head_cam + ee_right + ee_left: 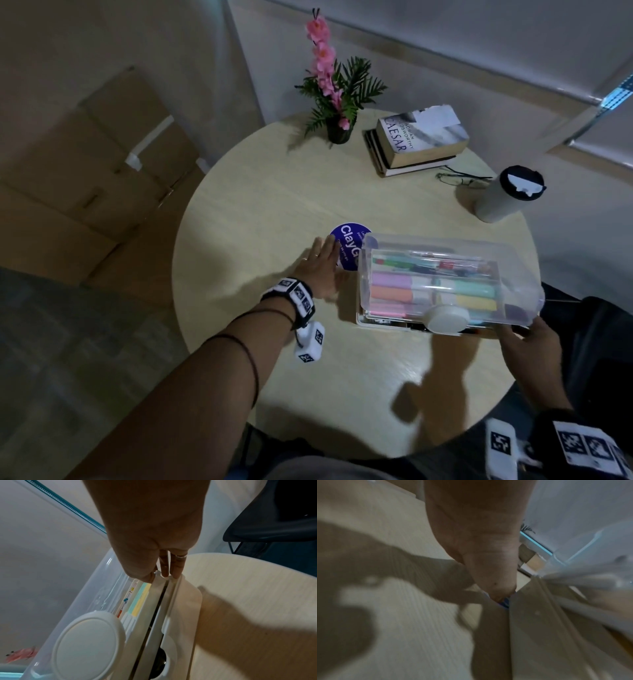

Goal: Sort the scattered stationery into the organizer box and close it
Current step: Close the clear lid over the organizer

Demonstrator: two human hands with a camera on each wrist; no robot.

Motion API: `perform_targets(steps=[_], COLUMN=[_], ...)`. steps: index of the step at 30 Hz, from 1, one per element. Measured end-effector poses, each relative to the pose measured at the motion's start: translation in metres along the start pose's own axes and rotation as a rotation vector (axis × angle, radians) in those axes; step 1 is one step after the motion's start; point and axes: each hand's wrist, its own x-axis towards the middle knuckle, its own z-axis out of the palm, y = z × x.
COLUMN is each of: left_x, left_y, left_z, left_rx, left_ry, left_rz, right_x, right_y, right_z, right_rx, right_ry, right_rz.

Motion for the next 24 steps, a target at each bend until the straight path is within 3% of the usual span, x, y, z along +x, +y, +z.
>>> perform_targets(steps=[7,11,13,15,17,19,20,22,24], left_x=[-0.026,-0.045,-0.049,-0.053,-0.063,-0.077,-0.079,-0.083,-0.083], left_y=[-0.017,-0.022,-0.017,-0.002,0.021,0.042,0.050,0.062,0.068], left_z=[0.042,0.045,0.036,0.020,-0.002,-0.024,-0.030,-0.036,-0.037], left_rx=[0.265,0.240,0.068,-0.175,-0.675,-1.161,-1.284,-1.366,-1.397], left_ry=[0.115,0.109,0.098,0.183,0.228,0.010,-0.117,-0.247,-0.240], left_rz=[0.285,0.308,0.260,0.208,0.143,0.105,0.101,0.099,0.078], right_x=[-0.003,-0.002,0.003,0.010,0.015,0.017,0.019,0.021,0.021], right_y=[-0.009,-0.014,-0.014,-0.008,-0.003,-0.004,-0.008,-0.020,-0.032], right_z=[-0.003,-0.005,-0.013,-0.024,-0.036,-0.038,-0.036,-0.030,-0.024], right_rx=[0.018,0.026,0.086,0.247,0.442,0.604,0.639,0.630,0.678], right_ry=[-0.038,-0.060,-0.130,-0.224,-0.257,-0.207,-0.196,-0.248,-0.316], right_rz=[0.043,0.054,0.086,0.128,0.174,0.236,0.260,0.332,0.403])
